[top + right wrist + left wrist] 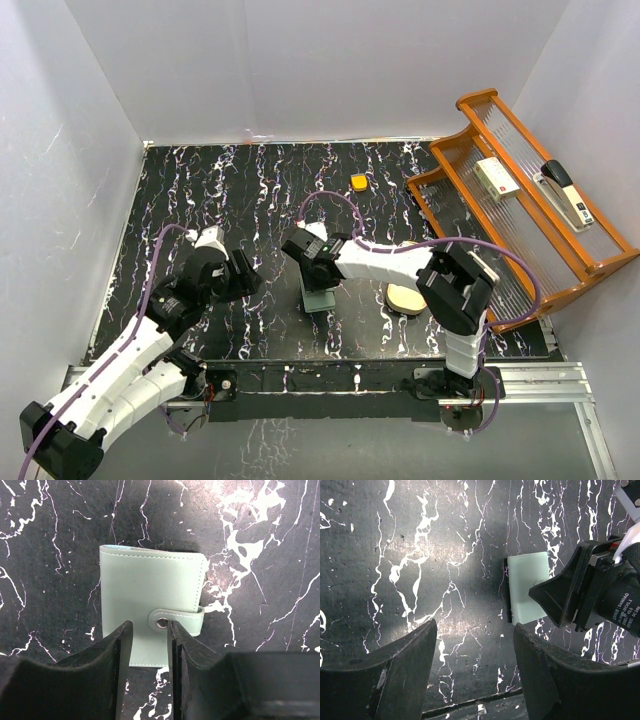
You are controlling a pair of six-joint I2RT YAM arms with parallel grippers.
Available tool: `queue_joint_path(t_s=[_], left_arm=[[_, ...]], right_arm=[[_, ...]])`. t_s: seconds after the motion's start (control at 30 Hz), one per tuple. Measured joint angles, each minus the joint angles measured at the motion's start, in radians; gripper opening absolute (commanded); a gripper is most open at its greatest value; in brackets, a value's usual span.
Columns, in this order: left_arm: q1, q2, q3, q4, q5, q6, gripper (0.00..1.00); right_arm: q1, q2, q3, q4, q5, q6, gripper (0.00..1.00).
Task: Put the credit cards into the card holder
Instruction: Open the card holder at the center of the board.
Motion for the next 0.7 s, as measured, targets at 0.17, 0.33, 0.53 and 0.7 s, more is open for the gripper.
queue_joint_path(t_s=[0.17,0.33,0.53,0.7], left_arm=[[0.0,0.0,-0.021,0.014,0.016,-0.026,0.61],[0.0,0.007,-0.026,0.027,0.029,-0.045,0.61],[0.0,0.039,-0.041,0.057,0.05,-0.066,0.59],[0.0,0.076,-0.052,0.075,0.08,-0.076,0.57]], right_arm=[[0.0,0.007,-0.032,0.025,0.01,-0.009,0.29],[0.002,0.006,-0.042,0.032,0.031,-0.019,0.16],[0.002,-0.011,-0.065,0.05,0.055,-0.027,0.0],[0.002,-0.04,-0.103,0.088,0.056,-0.041,0.0]])
